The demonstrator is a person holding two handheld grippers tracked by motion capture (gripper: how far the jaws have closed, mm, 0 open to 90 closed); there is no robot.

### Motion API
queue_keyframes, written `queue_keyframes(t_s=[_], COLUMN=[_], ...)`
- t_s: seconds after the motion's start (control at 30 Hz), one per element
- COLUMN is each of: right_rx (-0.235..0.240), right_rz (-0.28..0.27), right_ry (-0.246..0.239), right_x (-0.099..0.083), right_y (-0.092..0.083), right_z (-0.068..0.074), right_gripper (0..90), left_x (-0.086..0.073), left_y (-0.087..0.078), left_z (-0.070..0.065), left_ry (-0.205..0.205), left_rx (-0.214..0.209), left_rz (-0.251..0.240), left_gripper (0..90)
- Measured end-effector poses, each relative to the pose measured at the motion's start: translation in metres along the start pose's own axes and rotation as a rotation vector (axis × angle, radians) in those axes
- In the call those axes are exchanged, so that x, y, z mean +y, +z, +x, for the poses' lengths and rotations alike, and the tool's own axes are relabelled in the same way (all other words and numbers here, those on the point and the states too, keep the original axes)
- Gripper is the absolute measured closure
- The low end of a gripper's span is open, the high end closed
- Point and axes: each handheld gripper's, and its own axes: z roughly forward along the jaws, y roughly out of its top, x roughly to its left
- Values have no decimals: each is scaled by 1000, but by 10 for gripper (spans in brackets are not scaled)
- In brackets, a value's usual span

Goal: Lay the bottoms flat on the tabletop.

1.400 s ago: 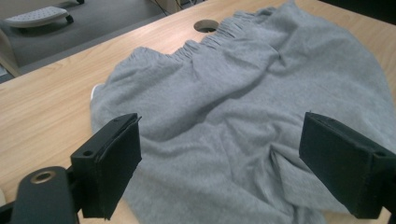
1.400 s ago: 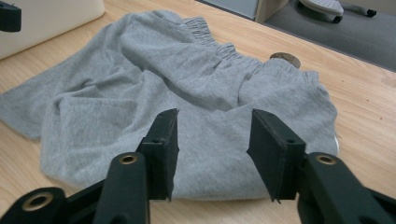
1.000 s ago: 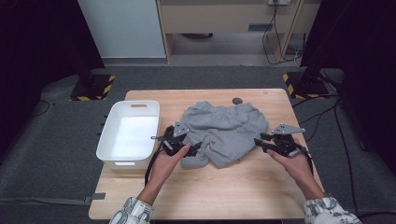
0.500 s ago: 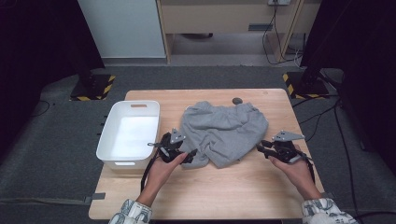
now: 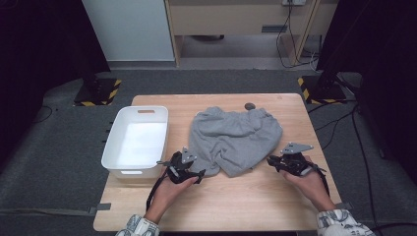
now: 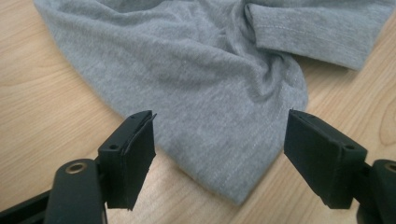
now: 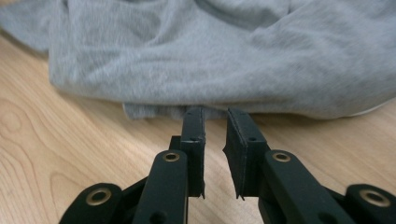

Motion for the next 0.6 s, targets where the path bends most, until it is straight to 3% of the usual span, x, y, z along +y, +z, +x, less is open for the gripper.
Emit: queue_keyframes(t_s=[0.37, 0.5, 0.6], right_rx=[6, 17, 7], right_rz=[76, 45, 36], right_ry=[-7, 2, 3], right_x=[2, 13, 22], right_y=[22, 26, 33], right_z=[5, 8, 8], right_gripper=[761, 757, 699], left_x=[0, 0, 1], left_y=[4, 6, 7], left_z=[-7, -7, -8], left_ry=[29, 28, 28], left_rx=[-5, -8, -7], left_rz=[6, 5, 8], left_gripper=[242, 242, 242])
